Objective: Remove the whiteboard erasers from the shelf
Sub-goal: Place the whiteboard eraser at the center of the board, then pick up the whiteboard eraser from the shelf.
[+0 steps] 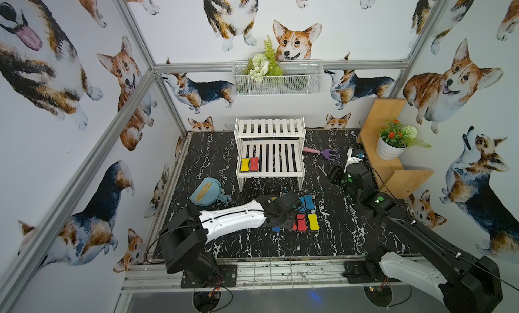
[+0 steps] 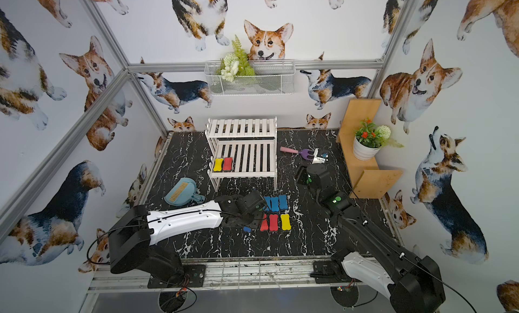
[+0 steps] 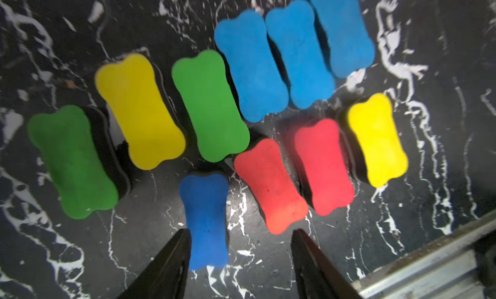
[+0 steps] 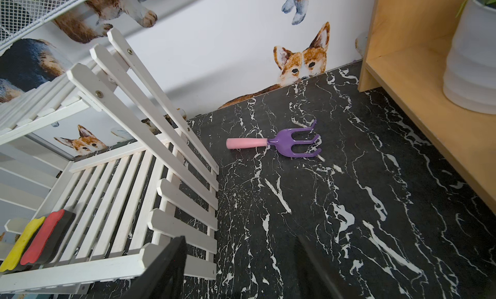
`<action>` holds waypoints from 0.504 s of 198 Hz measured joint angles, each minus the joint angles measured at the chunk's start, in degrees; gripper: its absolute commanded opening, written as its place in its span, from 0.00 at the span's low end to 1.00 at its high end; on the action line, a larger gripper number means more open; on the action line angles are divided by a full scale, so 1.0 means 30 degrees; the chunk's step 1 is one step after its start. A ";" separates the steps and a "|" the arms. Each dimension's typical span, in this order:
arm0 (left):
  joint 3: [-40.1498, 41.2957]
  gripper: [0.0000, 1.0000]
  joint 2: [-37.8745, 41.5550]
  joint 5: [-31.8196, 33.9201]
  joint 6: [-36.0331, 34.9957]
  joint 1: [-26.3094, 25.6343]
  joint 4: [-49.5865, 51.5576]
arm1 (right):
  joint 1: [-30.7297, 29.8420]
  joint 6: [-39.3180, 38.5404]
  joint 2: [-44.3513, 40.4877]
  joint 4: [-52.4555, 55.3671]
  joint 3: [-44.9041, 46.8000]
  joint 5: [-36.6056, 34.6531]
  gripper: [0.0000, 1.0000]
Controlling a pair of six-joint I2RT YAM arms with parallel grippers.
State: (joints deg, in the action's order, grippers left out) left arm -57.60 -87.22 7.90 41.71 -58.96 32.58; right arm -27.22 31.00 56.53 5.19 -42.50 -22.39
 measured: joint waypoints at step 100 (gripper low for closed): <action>-0.1304 0.74 0.6003 -0.0933 -0.3621 0.8728 0.0459 | 0.0073 0.0007 -0.0146 0.0335 0.0240 0.0204 0.69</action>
State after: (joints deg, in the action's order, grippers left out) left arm -61.52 -69.21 5.10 30.85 -32.77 33.95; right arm -27.00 31.03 56.10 6.20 -41.78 -21.78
